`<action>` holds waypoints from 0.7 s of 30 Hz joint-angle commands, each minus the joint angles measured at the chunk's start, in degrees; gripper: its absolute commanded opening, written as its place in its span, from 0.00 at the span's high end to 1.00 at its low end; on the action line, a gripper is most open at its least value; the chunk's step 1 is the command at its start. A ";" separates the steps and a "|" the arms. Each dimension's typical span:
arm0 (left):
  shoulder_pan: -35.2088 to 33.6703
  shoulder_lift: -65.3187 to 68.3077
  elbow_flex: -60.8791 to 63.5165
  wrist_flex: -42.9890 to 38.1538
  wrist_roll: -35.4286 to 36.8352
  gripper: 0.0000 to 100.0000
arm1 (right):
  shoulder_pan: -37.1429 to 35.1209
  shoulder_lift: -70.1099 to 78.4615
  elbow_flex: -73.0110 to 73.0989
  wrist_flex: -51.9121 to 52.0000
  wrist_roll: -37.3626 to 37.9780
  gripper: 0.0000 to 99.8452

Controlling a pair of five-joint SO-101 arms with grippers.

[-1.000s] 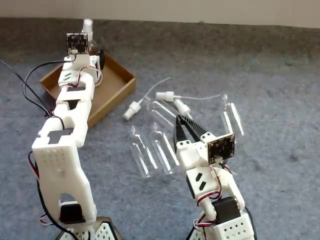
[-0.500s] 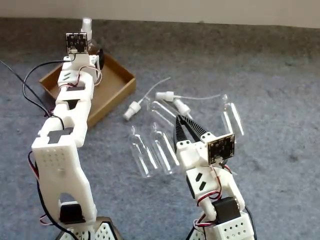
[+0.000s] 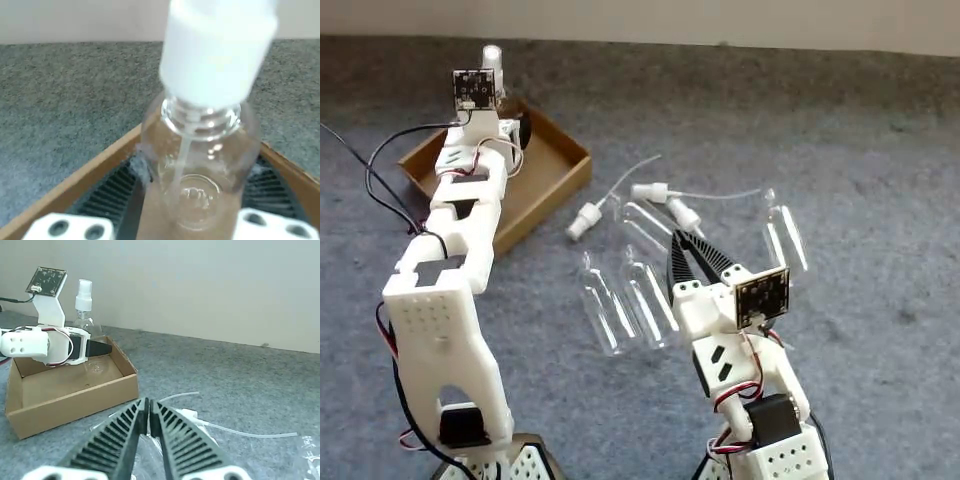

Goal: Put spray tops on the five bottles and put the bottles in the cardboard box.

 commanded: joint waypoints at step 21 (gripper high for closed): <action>-0.75 -23.87 6.64 20.13 -0.79 0.75 | 0.75 -0.48 6.81 -0.13 0.09 1.00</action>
